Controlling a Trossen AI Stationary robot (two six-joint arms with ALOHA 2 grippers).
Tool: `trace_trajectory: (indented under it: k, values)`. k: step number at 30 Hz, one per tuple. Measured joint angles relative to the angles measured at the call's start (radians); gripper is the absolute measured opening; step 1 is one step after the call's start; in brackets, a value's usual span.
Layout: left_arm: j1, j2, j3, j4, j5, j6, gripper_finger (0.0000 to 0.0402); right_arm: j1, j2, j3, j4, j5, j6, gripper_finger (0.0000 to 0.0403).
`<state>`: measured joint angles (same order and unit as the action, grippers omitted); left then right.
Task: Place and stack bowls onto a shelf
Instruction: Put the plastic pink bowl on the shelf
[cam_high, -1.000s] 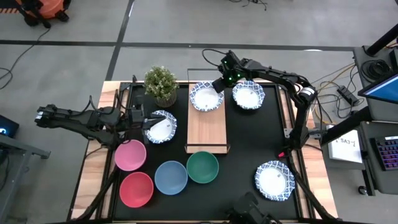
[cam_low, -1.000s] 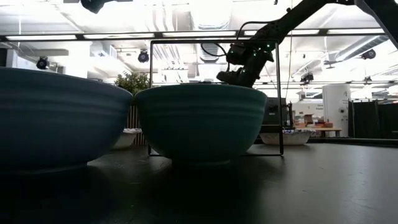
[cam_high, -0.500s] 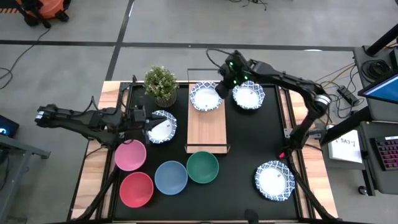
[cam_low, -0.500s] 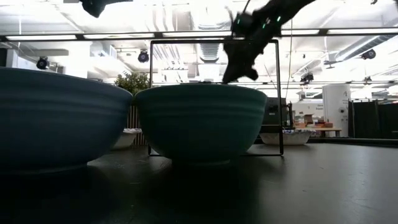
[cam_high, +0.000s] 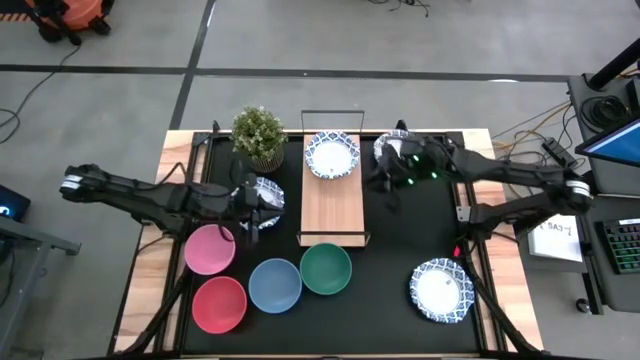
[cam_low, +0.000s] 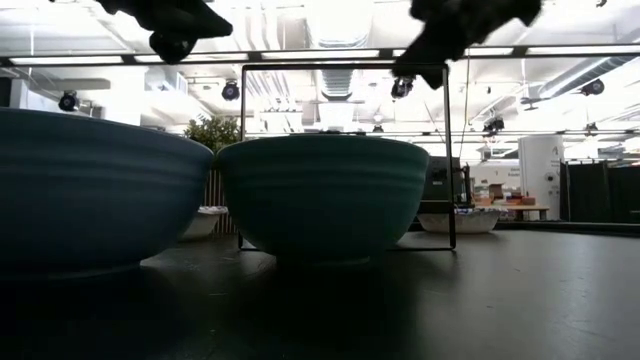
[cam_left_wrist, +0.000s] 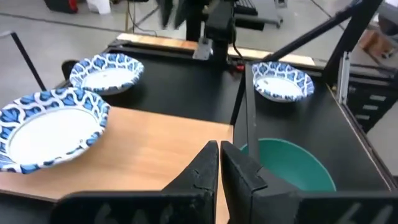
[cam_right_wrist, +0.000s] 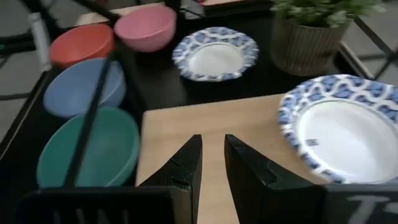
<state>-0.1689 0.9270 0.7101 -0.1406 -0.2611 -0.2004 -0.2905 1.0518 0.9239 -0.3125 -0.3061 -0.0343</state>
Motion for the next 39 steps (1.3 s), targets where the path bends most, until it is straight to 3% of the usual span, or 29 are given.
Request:
trace_trajectory:
  k: [5,8,14,19,24,29,34,39]
  values:
    - [0.0,0.036,0.06,-0.101,0.002,-0.083,0.0,0.042,-0.127,-0.174,0.124,0.0,-0.018,0.0059]
    - [0.0,0.074,0.155,-0.283,0.03,-0.187,0.0,0.052,-0.184,-0.265,0.215,0.0,-0.003,0.0059]
    - [-0.02,0.21,0.322,-0.732,0.293,-0.521,0.0,0.055,-0.26,-0.381,0.333,0.0,0.015,0.0059]
    - [-0.112,0.303,0.355,-0.908,0.469,-0.729,0.0,0.055,-0.289,-0.423,0.355,0.0,0.01,0.0059]
    - [-0.206,0.361,0.355,-1.044,0.477,-0.861,0.0017,0.055,-0.29,-0.43,0.355,0.0,-0.02,0.0059]
    - [-0.216,0.406,0.355,-1.091,0.417,-0.986,0.0073,0.055,-0.291,-0.418,0.346,-0.017,-0.017,0.0059]
    - [-0.216,0.47,0.35,-1.091,0.372,-0.998,0.0123,0.06,-0.29,-0.422,0.307,-0.019,-0.011,0.0059]
    - [-0.216,0.546,0.341,-1.102,0.353,-1.02,0.0129,0.06,-0.292,-0.422,0.31,-0.019,-0.011,0.0059]
